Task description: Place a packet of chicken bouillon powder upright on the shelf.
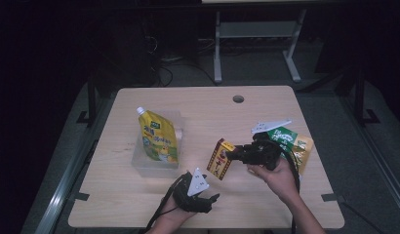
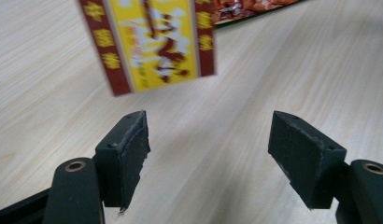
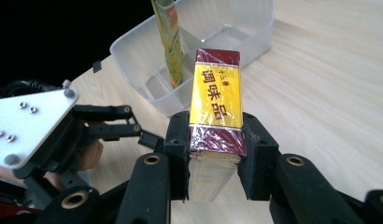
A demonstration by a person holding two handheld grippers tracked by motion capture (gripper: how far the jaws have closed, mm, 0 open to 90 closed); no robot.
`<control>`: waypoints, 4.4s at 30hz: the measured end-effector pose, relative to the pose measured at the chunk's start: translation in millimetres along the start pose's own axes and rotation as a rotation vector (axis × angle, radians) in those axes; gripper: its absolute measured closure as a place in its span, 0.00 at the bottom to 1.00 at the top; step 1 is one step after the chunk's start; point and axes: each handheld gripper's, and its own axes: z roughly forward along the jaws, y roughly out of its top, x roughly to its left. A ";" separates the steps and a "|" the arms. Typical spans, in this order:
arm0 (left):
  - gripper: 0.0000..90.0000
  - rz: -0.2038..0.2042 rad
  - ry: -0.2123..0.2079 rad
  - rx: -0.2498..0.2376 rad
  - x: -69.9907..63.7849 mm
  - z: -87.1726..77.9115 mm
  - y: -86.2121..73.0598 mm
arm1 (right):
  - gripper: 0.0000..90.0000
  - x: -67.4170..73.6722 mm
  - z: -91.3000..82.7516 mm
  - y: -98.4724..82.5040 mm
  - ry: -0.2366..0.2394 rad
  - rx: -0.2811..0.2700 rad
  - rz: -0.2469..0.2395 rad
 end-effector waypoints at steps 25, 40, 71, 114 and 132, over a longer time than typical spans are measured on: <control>0.29 0.031 -0.086 -0.012 -18.3 3.0 0.0 | 0.75 31.9 28.8 55.9 0.117 0.017 -0.309; 0.29 0.056 -0.108 -0.015 -21.1 4.8 0.0 | 0.75 49.7 63.3 82.0 0.204 0.018 -0.390; 0.29 0.048 -0.127 -0.030 -22.4 3.8 1.0 | 0.75 69.2 131.9 97.5 0.237 0.099 -0.484; 0.29 0.056 -0.154 -0.034 -25.2 4.5 3.0 | 0.57 58.9 151.9 75.5 0.237 0.134 -0.404; 0.27 0.042 -0.155 -0.031 -21.6 5.4 6.1 | 0.47 39.1 106.5 73.2 0.213 0.095 -0.340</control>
